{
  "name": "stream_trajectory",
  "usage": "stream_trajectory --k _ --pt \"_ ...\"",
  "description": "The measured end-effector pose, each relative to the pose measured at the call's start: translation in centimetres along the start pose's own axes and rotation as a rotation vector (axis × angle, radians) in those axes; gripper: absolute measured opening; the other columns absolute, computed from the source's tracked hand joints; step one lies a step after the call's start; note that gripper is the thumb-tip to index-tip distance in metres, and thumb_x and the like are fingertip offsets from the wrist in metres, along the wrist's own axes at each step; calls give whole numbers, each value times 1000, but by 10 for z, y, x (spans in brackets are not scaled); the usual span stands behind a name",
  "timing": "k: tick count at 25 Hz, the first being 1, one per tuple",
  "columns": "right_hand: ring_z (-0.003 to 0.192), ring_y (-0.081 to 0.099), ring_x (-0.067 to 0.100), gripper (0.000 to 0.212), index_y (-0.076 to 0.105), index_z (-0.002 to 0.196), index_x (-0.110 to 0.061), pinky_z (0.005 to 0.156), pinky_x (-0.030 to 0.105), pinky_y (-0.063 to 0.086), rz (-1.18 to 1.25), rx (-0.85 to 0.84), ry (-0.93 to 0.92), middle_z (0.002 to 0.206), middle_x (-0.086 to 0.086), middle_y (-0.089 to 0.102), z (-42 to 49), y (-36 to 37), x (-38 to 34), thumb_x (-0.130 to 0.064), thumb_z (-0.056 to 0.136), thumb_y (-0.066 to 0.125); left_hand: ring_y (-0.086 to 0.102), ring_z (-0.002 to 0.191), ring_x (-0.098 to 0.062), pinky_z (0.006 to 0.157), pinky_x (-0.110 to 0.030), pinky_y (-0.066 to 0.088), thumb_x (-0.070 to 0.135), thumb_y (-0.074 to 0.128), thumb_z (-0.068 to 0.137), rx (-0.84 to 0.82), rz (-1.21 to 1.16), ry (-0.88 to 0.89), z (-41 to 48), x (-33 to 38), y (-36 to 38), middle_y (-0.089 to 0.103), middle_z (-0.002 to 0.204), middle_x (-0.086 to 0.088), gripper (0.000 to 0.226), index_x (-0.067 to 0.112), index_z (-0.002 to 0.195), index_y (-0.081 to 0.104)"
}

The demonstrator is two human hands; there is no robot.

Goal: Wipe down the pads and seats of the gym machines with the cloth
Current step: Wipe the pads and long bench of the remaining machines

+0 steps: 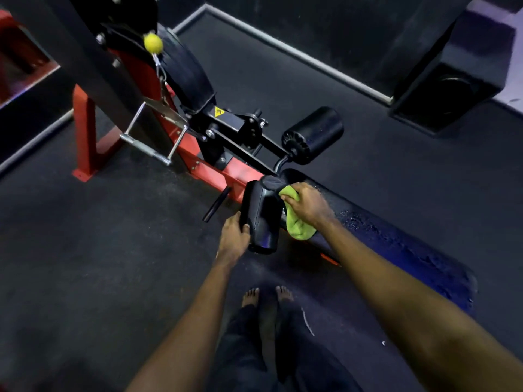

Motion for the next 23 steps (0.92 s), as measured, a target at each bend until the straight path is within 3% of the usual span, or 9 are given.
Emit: stream_trajectory --k 5,8,13,16,20,23 --pt "133 47 29 53 56 143 -25 109 45 44 -107 3 -215 150 1 52 61 45 0 -48 96 62 32 144 -33 119 -40 23 24 46 104 94 45 -98 15 -24 38 36 156 -19 57 3 155 29" --pt "148 32 29 60 49 149 -27 113 51 40 -196 -61 -356 159 -3 41 57 92 -10 -52 96 60 22 150 -28 121 -38 15 29 36 108 168 2 -167 10 -32 61 24 163 -15 59 3 158 19" --pt "154 19 20 65 46 150 -33 115 60 29 -284 -112 -534 161 -11 35 53 110 5 -41 90 69 19 152 -21 125 -36 12 36 30 109 313 -122 -186 9 -48 78 24 164 -7 55 11 157 24" --pt "154 20 18 60 51 145 -33 119 60 22 -284 -76 -568 161 -11 37 73 100 1 -46 89 68 22 150 -20 123 -38 16 44 26 107 362 -142 -150 7 -52 80 29 162 -6 56 18 157 27" --pt "153 24 17 49 60 137 -30 117 57 28 -173 31 -467 153 -11 48 70 117 -5 -48 93 65 34 143 -20 119 -34 21 41 23 109 469 -201 -157 9 -60 86 41 155 -8 53 13 152 37" --pt "152 26 19 57 59 138 -30 111 56 37 -165 3 -572 151 -11 50 26 135 2 -36 84 77 41 139 -26 116 -26 28 38 24 106 436 -249 -242 11 -77 95 47 149 -15 55 5 145 44"
Point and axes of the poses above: each hand's wrist, its own z-axis towards the middle knuckle, its own y-axis out of the palm, x = y × z, the point moved 7 cm from there along z, towards the middle knuckle
